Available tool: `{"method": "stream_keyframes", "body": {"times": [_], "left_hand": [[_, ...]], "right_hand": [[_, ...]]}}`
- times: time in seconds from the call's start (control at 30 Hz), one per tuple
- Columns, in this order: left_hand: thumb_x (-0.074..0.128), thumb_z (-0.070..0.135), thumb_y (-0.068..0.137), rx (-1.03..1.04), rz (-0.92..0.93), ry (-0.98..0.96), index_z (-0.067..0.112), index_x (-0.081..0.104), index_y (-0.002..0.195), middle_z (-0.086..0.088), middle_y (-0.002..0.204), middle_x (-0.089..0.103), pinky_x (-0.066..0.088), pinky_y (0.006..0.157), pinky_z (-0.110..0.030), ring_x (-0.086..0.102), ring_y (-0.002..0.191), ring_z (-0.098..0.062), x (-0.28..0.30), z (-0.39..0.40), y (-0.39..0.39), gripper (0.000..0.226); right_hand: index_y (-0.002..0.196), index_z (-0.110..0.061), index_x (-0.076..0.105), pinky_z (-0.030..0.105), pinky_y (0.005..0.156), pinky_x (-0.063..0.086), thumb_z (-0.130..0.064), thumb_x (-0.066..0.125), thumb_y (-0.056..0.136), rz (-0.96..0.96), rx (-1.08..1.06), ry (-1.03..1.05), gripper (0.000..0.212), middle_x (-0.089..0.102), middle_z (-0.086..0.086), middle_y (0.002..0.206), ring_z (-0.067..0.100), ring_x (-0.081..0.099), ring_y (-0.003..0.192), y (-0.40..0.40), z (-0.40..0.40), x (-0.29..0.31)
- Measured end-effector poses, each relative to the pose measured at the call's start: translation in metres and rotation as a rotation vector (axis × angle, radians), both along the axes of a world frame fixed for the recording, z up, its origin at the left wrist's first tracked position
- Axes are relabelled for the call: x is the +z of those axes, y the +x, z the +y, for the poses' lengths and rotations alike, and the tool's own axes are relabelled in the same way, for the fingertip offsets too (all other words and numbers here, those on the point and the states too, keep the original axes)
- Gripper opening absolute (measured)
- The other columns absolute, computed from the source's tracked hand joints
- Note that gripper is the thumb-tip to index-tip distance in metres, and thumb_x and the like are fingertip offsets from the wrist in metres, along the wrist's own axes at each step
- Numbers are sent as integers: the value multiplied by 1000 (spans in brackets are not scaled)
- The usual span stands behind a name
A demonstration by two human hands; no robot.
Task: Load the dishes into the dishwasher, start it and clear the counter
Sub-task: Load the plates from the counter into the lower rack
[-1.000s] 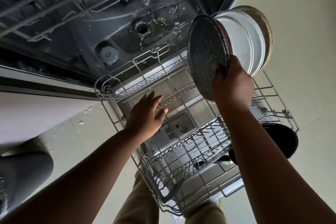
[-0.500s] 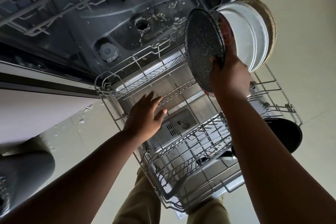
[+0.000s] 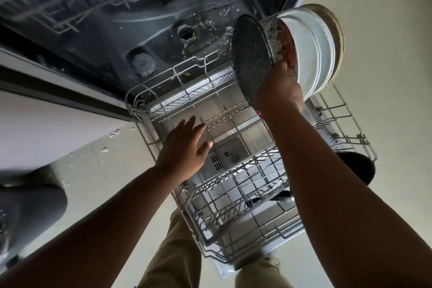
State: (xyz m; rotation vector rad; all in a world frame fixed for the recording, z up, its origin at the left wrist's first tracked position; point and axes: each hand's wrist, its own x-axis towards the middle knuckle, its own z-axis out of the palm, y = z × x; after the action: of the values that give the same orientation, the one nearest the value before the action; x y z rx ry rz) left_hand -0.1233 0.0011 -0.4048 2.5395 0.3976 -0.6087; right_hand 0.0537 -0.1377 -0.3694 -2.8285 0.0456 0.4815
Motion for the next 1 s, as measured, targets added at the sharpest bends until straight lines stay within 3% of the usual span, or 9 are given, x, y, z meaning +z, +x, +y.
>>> {"method": "stream_keyframes", "body": {"times": [0.13,0.33,0.5,0.67,0.77,0.87,1.0], "left_hand": [[47,43,98,65,-23,31,19,36,149,-11,160,22,23,118,-45,18,147,-30,0,-25,-29,57],[43,45,99,229,32,-23,20,34,150,-8,160,22,22,118,-43,19,148,-26,-17,-104,-75,57],[40,50,99,228,96,-30,28,27,152,-1,163,13,9,119,-41,8,150,-23,-27,-137,-95,59],[39,49,99,218,93,2,26,29,151,-2,162,14,13,120,-44,9,150,-25,-32,-129,-89,58],[39,49,100,232,71,1,23,30,151,-4,162,14,12,121,-44,9,150,-25,-35,-123,-79,58],[36,54,98,214,59,19,24,30,151,-5,162,15,13,119,-44,9,149,-26,-39,-125,-74,61],[26,69,92,142,77,-2,25,19,154,-5,163,8,3,119,-45,3,150,-26,-44,-141,-78,77]], "right_hand": [[121,-5,57,41,74,51,-17,63,90,96,115,-71,34,66,17,109,34,65,100,12,-12,14],[118,-1,60,45,90,51,-16,51,97,98,349,-91,28,66,18,116,36,63,109,-6,-47,7],[119,-6,58,37,85,50,-24,52,97,5,277,17,29,66,14,115,31,65,106,-17,-43,-14],[126,-11,52,43,95,50,-25,42,101,55,169,223,30,64,13,119,33,62,110,-11,-37,-23],[134,-12,42,45,93,51,-27,34,102,76,157,314,37,63,16,118,35,62,108,-18,-44,-23],[140,-16,35,47,85,54,-26,44,97,-37,270,290,45,68,20,108,39,65,96,-35,-69,-22],[135,-19,44,42,78,57,-17,46,98,-110,321,372,37,72,14,99,33,69,88,-73,-112,-32]]}}
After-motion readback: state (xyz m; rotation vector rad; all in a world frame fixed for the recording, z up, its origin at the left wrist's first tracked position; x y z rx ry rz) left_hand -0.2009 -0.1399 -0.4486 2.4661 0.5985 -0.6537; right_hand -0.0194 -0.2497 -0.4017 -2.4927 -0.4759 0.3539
